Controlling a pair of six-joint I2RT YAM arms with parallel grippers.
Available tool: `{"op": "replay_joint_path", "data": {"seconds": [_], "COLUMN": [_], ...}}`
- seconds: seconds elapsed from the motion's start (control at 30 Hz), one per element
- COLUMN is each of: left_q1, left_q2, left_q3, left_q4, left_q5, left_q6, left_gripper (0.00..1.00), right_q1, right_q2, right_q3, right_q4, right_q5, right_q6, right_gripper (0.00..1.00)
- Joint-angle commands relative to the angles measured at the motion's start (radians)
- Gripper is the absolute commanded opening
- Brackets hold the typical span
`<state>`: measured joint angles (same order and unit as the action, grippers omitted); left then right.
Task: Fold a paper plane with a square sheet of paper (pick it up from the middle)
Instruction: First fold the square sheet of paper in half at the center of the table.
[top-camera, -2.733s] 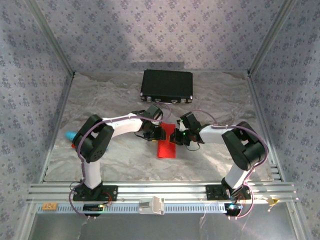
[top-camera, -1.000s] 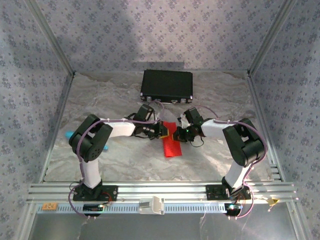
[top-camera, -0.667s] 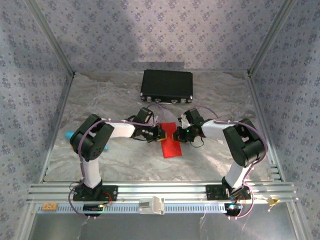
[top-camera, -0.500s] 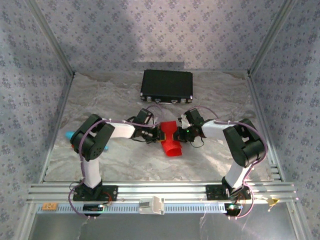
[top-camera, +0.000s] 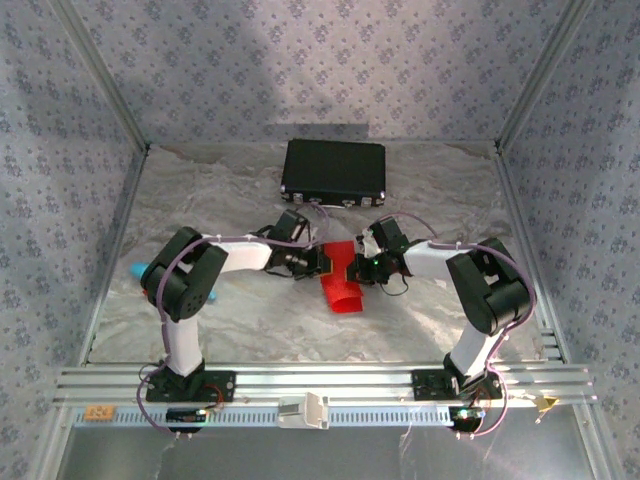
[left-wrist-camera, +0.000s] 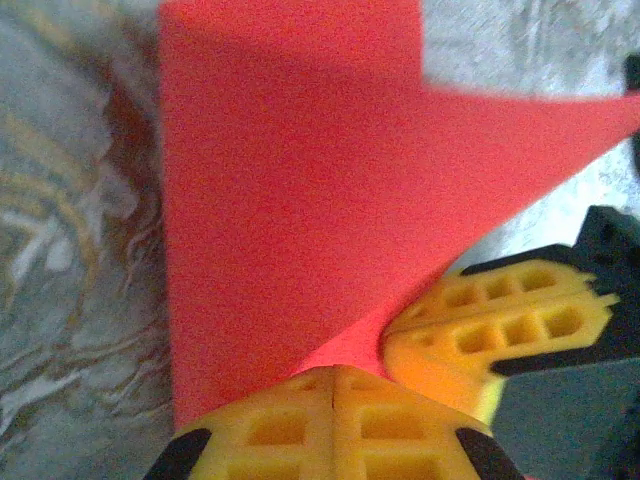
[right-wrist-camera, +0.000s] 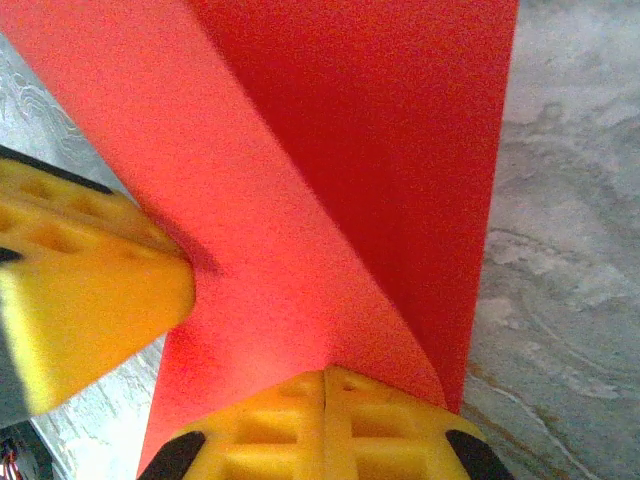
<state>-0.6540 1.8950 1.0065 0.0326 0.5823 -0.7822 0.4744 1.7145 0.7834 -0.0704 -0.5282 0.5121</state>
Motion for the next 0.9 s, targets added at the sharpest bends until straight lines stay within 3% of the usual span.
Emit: {"op": "replay_joint_path", "data": {"seconds": [0.0,0.87], "left_q1": [0.011,0.055], "left_q2": [0.039,0.119], "left_q3": [0.029,0.091], "left_q4": [-0.033,0.001], "left_q5": [-0.007,0.050], "left_q6": [0.026,0.032], "left_gripper": [0.00,0.00], "right_q1": [-0.011,-0.014], "right_q2": [0.032,0.032], "right_q3": [-0.048,-0.056], "right_q4": [-0.114,-0.112], "right_q5": [0.108,0.109], "right_q6": [0.005,0.006], "right_gripper": [0.00,0.00]}}
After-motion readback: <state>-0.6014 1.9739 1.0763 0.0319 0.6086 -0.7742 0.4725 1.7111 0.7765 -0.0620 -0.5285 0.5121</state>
